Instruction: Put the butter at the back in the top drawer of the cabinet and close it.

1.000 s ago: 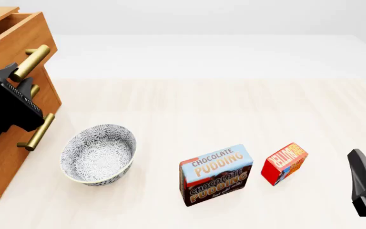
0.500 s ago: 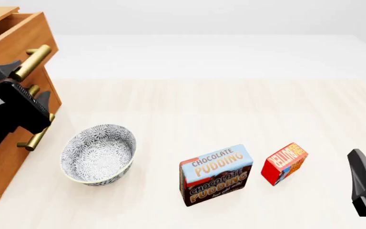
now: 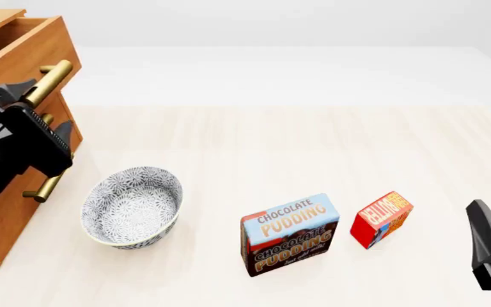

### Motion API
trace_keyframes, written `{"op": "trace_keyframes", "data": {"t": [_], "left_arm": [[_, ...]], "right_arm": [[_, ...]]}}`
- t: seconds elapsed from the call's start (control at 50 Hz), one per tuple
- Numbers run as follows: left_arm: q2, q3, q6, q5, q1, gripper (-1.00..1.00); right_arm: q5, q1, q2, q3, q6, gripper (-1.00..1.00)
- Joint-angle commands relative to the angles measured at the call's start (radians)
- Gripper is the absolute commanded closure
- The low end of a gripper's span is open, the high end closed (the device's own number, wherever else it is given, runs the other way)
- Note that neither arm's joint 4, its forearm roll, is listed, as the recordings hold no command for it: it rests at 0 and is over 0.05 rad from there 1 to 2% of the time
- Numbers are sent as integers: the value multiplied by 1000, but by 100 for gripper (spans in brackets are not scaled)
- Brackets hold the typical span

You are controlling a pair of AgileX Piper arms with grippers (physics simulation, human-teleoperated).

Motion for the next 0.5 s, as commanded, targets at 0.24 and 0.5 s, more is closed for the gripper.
{"op": "trace_keyframes", "data": {"t": [0.24, 0.5], "left_arm": [[73, 53, -17, 82, -21, -100], [73, 53, -17, 82, -21, -100]], "right_arm": [[0, 0, 0, 0, 0, -100], [0, 0, 0, 0, 0, -100]]}}
